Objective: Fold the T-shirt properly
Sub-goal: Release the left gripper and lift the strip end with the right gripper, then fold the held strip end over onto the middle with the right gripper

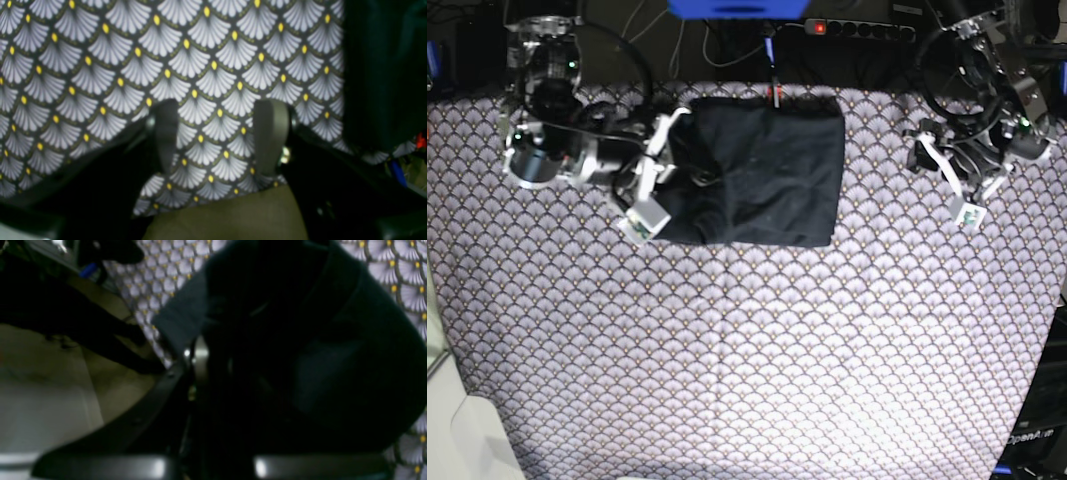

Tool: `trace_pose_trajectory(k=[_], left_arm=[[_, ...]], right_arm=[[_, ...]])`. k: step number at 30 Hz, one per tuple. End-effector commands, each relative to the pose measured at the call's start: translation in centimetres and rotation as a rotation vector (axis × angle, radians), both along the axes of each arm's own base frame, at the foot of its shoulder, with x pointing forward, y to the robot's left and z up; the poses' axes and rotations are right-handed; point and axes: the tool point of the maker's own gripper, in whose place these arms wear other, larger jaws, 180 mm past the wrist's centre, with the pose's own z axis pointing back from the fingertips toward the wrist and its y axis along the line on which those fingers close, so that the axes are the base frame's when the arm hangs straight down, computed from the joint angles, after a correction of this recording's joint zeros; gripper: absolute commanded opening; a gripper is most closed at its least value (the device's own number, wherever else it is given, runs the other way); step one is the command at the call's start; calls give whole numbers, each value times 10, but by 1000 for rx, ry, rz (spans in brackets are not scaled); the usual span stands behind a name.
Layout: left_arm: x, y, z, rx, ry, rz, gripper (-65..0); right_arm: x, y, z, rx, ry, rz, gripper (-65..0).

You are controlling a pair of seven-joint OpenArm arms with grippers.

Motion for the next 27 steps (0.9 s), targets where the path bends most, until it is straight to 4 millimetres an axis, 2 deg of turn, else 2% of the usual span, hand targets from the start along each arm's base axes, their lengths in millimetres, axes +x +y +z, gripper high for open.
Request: trace_pose_trajectory(k=[1,8,12,21,27], left_arm=[[8,2,9,5,-40,-5,-295],[7,1,9,-2,-40,-6,-295],[3,1,6,-2,-29,-6,-295],[-2,1,3,-2,-17,-6,-294],[-2,1,3,-2,-17,-6,-294]], right_arm=[[6,7,16,48,-51,7,-650],[19,36,33,74,-112,51,-650],[27,47,33,24,-139,54,-650],[22,75,9,40,-64,113,-650],[12,99,2,90,-25,156,-650]])
